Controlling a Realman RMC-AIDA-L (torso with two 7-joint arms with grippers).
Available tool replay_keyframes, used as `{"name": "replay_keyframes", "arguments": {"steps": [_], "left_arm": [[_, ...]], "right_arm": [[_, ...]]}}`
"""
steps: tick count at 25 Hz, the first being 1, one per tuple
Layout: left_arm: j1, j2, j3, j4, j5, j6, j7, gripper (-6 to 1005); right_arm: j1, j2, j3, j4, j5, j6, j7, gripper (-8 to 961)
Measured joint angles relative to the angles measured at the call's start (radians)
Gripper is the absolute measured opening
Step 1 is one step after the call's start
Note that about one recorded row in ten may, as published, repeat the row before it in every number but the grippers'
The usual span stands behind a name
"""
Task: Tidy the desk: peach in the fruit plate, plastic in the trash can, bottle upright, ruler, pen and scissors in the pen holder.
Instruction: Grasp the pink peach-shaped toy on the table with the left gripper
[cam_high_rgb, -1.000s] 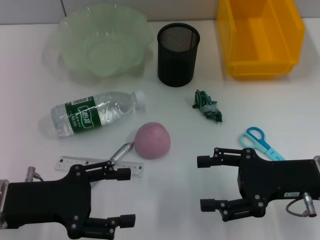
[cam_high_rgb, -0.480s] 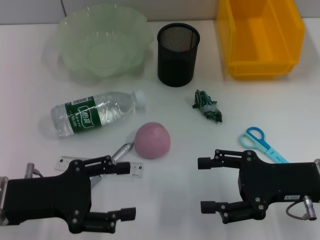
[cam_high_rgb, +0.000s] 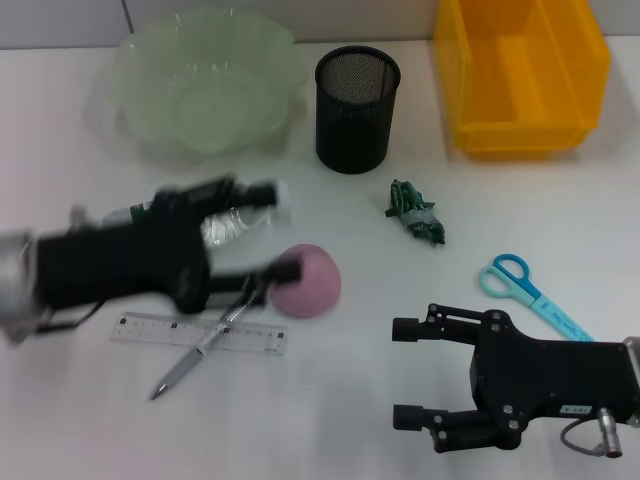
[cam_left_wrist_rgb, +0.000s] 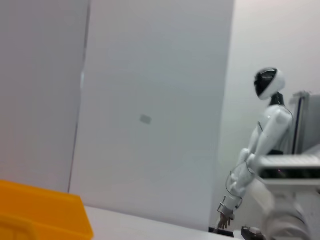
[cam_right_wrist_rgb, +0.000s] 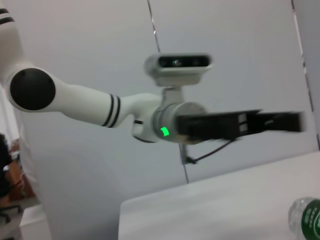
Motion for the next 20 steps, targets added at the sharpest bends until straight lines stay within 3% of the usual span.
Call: {"name": "replay_keyframes", "arguments": {"steps": [2, 3, 4, 9, 16, 20], "left_arm": [[0.0, 0.0, 0.0, 0.0, 0.0, 0.0, 0.0, 826], [-0.061, -0.001, 0.007, -0.01, -0.057, -0.046, -0.067, 826], [-0.192, 0.001, 0.049, -0.004, -0.064, -0.174, -0.224, 825], [-0.28, 0.002, 0.067, 0.012, 0.008, -0.263, -0.317, 822], [-0.296, 0.003, 0.146, 0.106, 0.066, -0.318, -0.38, 817], [-0.306, 0.0, 0.187, 0.206, 0.197, -0.339, -0.509, 814]], "right_arm": [[0.0, 0.0, 0.0, 0.011, 0.004, 0.001, -0.01, 824], [0.0, 0.0, 0.001, 0.021, 0.008, 0.002, -0.02, 824], [0.0, -0.001, 0.001, 0.028, 0.008, 0.002, -0.023, 824], [-0.014, -0.001, 0.001, 0.045, 0.009, 0.002, -0.025, 824], [-0.059, -0.002, 0.035, 0.05, 0.011, -0.004, -0.035, 824], [-0.08, -0.004, 0.052, 0.051, 0.011, -0.003, -0.037, 824]]}}
